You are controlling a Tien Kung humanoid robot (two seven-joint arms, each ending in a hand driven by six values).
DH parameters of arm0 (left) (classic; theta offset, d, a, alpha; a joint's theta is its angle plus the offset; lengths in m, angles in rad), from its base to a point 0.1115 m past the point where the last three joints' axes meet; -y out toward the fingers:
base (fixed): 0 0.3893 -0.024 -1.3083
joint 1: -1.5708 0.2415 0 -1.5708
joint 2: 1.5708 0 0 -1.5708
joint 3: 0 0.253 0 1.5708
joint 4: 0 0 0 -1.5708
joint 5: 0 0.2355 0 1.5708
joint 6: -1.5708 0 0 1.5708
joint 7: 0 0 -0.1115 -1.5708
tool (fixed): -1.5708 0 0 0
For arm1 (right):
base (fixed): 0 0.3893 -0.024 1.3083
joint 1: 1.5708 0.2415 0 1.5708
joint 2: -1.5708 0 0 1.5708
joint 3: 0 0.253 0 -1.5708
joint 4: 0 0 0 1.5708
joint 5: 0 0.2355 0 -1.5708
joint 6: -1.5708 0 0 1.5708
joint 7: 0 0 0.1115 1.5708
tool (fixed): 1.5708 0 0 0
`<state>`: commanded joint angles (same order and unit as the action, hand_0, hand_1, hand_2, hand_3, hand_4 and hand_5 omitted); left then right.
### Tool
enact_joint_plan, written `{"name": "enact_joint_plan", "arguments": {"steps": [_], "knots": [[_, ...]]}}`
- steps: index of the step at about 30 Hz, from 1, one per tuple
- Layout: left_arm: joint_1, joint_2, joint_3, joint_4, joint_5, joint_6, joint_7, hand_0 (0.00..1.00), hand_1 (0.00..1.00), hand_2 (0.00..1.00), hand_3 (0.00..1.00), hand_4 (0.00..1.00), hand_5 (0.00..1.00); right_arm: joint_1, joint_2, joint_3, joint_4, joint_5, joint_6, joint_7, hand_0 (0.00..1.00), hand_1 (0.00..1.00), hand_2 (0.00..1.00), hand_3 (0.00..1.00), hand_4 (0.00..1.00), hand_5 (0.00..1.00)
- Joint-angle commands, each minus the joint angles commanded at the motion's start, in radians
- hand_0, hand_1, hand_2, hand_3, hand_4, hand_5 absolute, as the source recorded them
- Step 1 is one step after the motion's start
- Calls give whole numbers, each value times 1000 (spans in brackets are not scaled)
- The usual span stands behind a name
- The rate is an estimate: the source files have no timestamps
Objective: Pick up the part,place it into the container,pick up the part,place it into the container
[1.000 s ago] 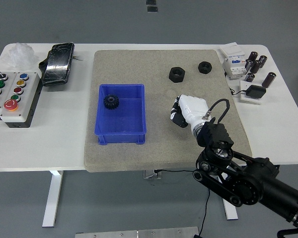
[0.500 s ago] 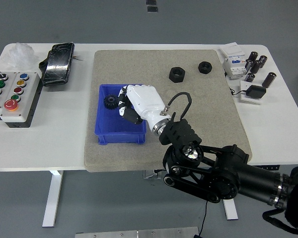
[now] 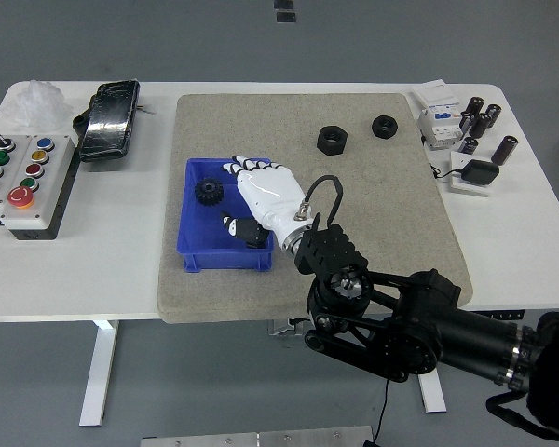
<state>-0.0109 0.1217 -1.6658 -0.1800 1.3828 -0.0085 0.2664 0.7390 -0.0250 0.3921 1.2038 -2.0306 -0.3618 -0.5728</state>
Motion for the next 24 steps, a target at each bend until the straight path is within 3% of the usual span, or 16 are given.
{"name": "enact_joint_plan", "arguments": {"steps": [3,4,7,10,11,18,24], "knots": [[0,-1,1,0,1,-1,-2,618,512,553,644,632,431,-46,-23,71,30,37,-50,34,768,843,869,835,687,391],[0,-2,1,0,1,-1,-2,617,512,554,644,631,430,-63,-32,96,41,53,-68,50,698,782,801,741,677,385],[2,-4,0,0,0,0,-3,617,512,554,644,631,430,-130,-65,196,81,122,-125,119,698,782,801,741,677,385],[6,-7,-2,0,-1,0,-3,617,512,554,644,631,430,-198,-92,301,119,206,-152,201,698,782,801,741,677,385],[8,-7,-2,0,-3,1,-4,618,512,553,643,633,431,-222,-100,341,130,241,-157,233,638,727,733,691,685,377],[13,-9,-10,0,5,0,-5,617,512,553,643,635,432,-389,-147,595,210,500,-95,464,621,703,716,681,705,391],[15,-9,-10,0,6,-1,-7,616,512,553,642,631,430,-534,-146,763,218,731,-13,655,616,685,704,673,717,401]]}}
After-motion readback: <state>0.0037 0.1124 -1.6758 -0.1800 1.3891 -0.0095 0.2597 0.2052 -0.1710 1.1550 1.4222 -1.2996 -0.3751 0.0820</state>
